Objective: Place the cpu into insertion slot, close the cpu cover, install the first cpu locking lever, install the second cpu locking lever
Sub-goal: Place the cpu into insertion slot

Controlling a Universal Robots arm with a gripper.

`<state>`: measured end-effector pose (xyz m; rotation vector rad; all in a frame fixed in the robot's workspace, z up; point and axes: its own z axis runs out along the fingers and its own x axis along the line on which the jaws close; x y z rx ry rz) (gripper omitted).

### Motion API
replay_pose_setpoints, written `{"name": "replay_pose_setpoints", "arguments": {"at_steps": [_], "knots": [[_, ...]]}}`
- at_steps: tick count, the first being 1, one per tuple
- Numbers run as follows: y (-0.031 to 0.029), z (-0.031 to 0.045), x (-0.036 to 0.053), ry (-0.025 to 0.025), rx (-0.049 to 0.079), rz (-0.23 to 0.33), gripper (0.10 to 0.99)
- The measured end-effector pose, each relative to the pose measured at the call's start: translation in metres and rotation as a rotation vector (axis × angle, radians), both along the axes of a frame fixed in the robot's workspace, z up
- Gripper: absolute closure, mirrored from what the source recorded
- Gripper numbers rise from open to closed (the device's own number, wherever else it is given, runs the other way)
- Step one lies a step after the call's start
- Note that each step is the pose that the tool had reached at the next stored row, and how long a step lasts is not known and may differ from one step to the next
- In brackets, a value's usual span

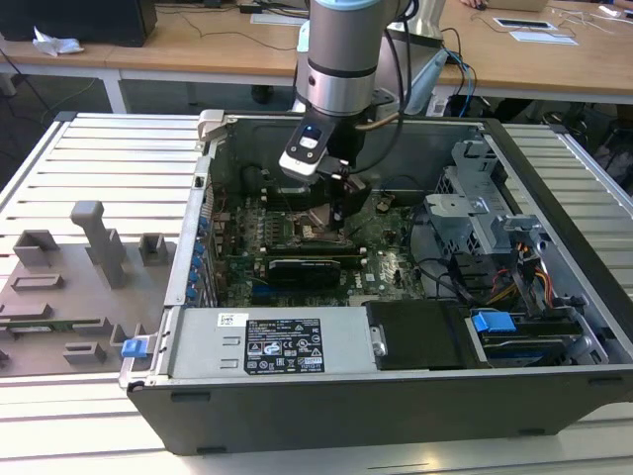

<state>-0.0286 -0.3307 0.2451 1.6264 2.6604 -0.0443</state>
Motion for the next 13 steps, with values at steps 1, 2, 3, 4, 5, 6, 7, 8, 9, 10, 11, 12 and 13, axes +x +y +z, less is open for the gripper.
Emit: {"name": "replay_pose_setpoints", "arguments": {"at_steps": [1,2,3,4,5,6,7,8,9,10,11,12,13], "knots": [[0.0000,0.0000,0.0000,0.0000,-0.002,-0.012,0.545],[0.0000,-0.0001,0.0000,0.0000,-0.003,-0.022,0.545],[0.0000,-0.0001,0.0000,-0.0001,-0.004,-0.028,0.545],[0.0000,-0.0001,0.0000,0.0000,-0.005,-0.037,0.545],[0.0000,-0.0001,0.0000,0.0000,-0.006,-0.045,0.545],[0.0000,-0.0001,0.0000,0.0000,-0.008,-0.062,0.545],[0.0000,-0.0002,0.0000,0.0000,-0.010,-0.080,0.545],[0.0000,-0.0002,0.0000,0.0000,-0.011,-0.090,0.545],[0.0000,-0.0003,0.0000,0.0000,-0.012,-0.097,0.545],[0.0000,-0.0003,0.0000,0.0000,-0.013,-0.104,0.545],[0.0000,-0.0003,0.0000,0.0000,-0.014,-0.112,0.545],[0.0000,-0.0003,0.0000,0.0000,-0.016,-0.124,0.545],[0.0000,-0.0003,0.0000,0.0000,-0.017,-0.131,0.545]]}}
